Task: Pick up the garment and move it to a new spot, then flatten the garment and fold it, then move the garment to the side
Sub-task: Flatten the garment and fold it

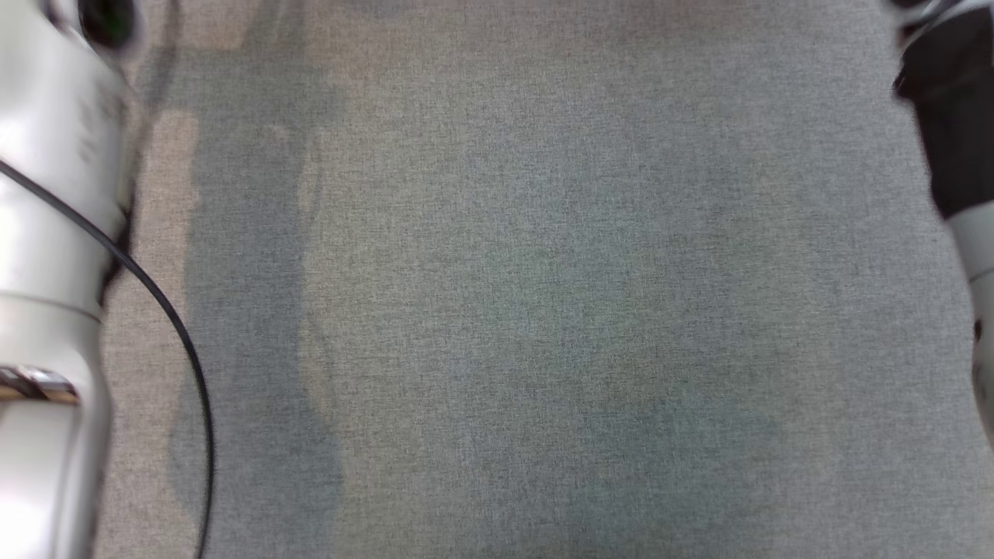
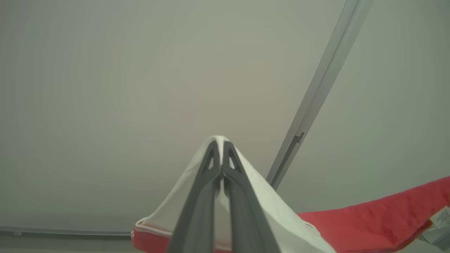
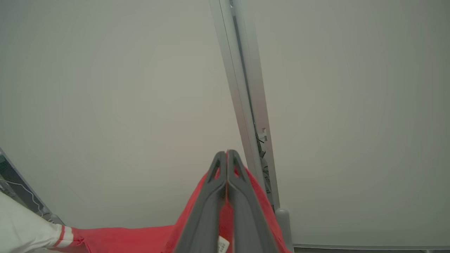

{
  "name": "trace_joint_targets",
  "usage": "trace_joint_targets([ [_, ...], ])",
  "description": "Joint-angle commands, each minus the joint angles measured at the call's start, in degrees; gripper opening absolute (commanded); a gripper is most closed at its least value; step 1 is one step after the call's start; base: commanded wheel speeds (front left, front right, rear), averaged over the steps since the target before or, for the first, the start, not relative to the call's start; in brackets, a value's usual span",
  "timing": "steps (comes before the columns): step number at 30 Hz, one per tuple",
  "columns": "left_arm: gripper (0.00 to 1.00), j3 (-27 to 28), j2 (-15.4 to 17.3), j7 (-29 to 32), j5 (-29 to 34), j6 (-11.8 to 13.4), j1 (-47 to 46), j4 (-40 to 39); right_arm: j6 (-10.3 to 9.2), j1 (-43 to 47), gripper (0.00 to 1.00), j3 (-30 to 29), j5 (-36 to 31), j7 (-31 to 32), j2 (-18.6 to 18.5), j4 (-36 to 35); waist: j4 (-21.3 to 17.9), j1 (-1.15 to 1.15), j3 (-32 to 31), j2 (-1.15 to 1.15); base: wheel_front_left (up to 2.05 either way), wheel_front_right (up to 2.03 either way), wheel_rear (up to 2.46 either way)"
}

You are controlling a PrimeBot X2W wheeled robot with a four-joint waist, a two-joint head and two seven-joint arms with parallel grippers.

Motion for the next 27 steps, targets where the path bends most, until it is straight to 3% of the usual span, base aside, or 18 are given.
trace_joint_targets([
  [1, 0.00, -0.7, -0.4, 0.0, -1.4, 0.0, 2.6, 1.4, -0.02, 2.1, 0.00, 0.9, 0.6, -0.6, -0.2, 1.6, 0.1, 0.00, 0.3, 0.00, 0.00, 0.00, 0.00],
  [8, 0.00, -2.7, -1.9, -1.4, -7.4, -0.1, 10.3, 4.1, -0.02, 7.7, 0.00, 6.6, 1.9, -1.7, -0.8, 5.2, 0.2, 0.00, 0.5, 0.00, 0.00, 0.00, 0.00],
  [12, 0.00, -4.6, -1.4, -2.2, -9.1, -0.1, 15.8, 1.9, -0.02, 14.0, 0.00, 9.4, 3.9, -2.1, -2.1, -0.2, 0.4, 0.00, -1.3, 0.00, 0.00, 0.00, 0.00],
  [17, 0.00, -1.8, 1.0, -2.3, -8.3, -0.1, 25.7, -8.3, -0.01, 27.0, 0.00, 6.5, 4.9, -2.1, -4.8, -11.6, 0.0, 0.00, -4.3, 0.00, 0.00, 0.00, 0.00],
  [22, 0.00, 3.2, 2.2, -2.3, -5.3, -0.1, 40.2, -20.1, -0.02, 41.5, 0.00, 2.1, 4.5, -2.1, -4.6, -20.7, -0.6, 0.00, -7.9, 0.00, 0.00, 0.00, 0.00],
  [27, 0.00, 8.3, 1.3, -2.3, -2.7, -0.1, 55.6, -32.0, -0.02, 53.6, 0.00, -1.2, 3.8, -2.1, -3.7, -27.1, -0.6, 0.00, -11.0, 0.00, 0.00, 0.00, 0.00],
])
